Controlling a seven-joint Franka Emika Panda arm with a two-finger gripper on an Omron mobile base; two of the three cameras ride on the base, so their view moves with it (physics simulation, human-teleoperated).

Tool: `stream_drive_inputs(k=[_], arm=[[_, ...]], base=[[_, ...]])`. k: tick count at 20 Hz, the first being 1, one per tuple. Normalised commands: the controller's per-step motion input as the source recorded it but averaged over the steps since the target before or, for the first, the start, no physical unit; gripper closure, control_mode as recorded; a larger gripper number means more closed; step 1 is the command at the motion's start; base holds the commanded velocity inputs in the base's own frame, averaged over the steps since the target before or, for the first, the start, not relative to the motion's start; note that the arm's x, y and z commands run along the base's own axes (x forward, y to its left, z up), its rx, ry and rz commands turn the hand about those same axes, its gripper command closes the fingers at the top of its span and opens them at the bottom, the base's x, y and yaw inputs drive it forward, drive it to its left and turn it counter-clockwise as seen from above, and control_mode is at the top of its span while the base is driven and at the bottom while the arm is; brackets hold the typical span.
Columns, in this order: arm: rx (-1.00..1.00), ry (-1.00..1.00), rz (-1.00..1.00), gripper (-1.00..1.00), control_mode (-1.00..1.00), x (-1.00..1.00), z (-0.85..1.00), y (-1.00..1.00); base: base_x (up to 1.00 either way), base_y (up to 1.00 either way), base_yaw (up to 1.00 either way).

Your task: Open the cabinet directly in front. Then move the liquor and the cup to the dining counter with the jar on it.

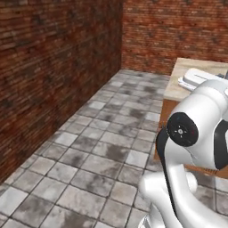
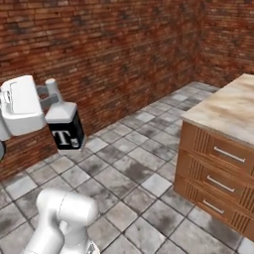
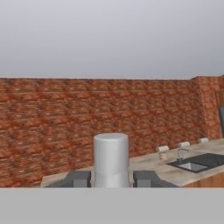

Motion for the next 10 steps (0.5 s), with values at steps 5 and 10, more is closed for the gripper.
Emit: stream_drive_inputs(k=[5, 10], arm=[[0.0, 0.0, 0.0, 1.0, 1.0, 0.0, 0.0, 0.0], [0.0, 0.0, 0.0, 1.0, 1.0, 0.0, 0.0, 0.0]], base=[[0.63, -0.02, -0.38], [0.62, -0.08, -0.34]])
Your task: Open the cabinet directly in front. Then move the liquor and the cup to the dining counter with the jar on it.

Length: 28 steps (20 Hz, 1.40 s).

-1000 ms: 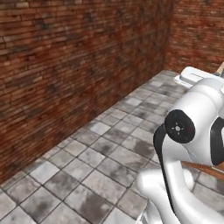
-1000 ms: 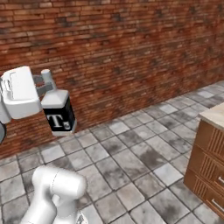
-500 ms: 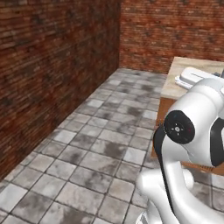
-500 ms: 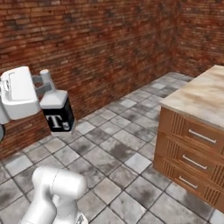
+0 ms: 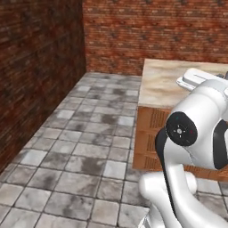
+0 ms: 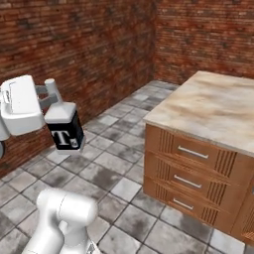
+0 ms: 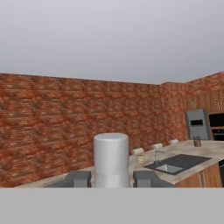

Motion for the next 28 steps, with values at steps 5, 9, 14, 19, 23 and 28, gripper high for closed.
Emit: stream_drive_inputs(k=[5, 9, 14, 19, 23, 28], arm=[[0.0, 0.0, 0.0, 1.0, 1.0, 0.0, 0.0, 0.0], [0.0, 0.0, 0.0, 1.0, 1.0, 0.0, 0.0, 0.0], [0.0, 0.0, 0.0, 1.0, 1.0, 0.0, 0.0, 0.0], [0.0, 0.0, 0.0, 1.0, 1.0, 0.0, 0.0, 0.0], [0.0, 0.0, 0.0, 1.0, 1.0, 0.0, 0.0, 0.0], [0.0, 0.0, 0.0, 1.0, 1.0, 0.0, 0.0, 0.0]], base=[[0.58, -0.19, -0.33], [0.46, -0.38, -0.29], [0.3, -0.5, -0.24], [0.24, -0.58, -0.22], [0.2, -0.62, -0.2], [0.22, -0.6, -0.21]])
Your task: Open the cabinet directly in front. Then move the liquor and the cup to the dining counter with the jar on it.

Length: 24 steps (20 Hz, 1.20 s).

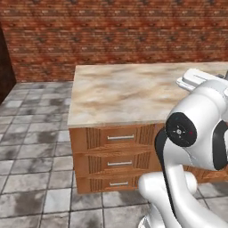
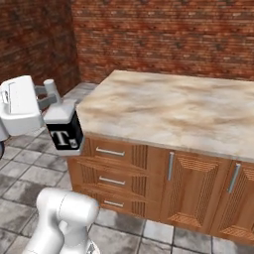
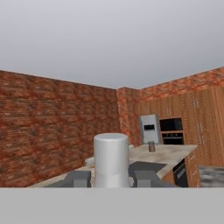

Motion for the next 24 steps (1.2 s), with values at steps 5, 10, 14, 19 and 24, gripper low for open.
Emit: stream_drive_inputs(k=[5, 10, 14, 19, 24], arm=[[0.0, 0.0, 0.0, 1.0, 1.0, 0.0, 0.0, 0.0], [0.0, 0.0, 0.0, 1.0, 1.0, 0.0, 0.0, 0.0], [0.0, 0.0, 0.0, 1.0, 1.0, 0.0, 0.0, 0.0], [0.0, 0.0, 0.0, 1.0, 1.0, 0.0, 0.0, 0.0], [0.0, 0.0, 0.0, 1.0, 1.0, 0.0, 0.0, 0.0]], base=[[0.31, -0.47, -0.22], [0.4, -0.45, -0.21], [0.41, -0.48, -0.19], [0.49, -0.43, -0.17], [0.53, -0.35, -0.16]])
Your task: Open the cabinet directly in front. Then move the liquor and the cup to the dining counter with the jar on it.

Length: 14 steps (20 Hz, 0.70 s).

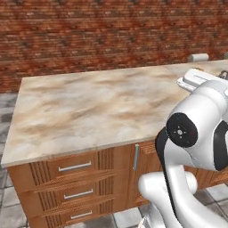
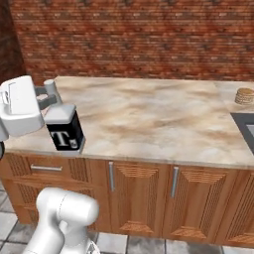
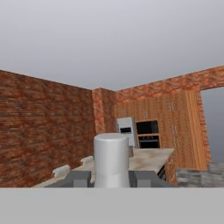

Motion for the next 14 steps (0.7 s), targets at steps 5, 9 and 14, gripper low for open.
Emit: stream_drive_inputs(k=[5, 9, 14], arm=[[0.0, 0.0, 0.0, 1.0, 1.0, 0.0, 0.0, 0.0], [0.0, 0.0, 0.0, 1.0, 1.0, 0.0, 0.0, 0.0], [0.0, 0.0, 0.0, 1.0, 1.0, 0.0, 0.0, 0.0]], base=[[0.59, -0.18, -0.17], [0.45, -0.22, -0.18], [0.29, -0.02, -0.3]])
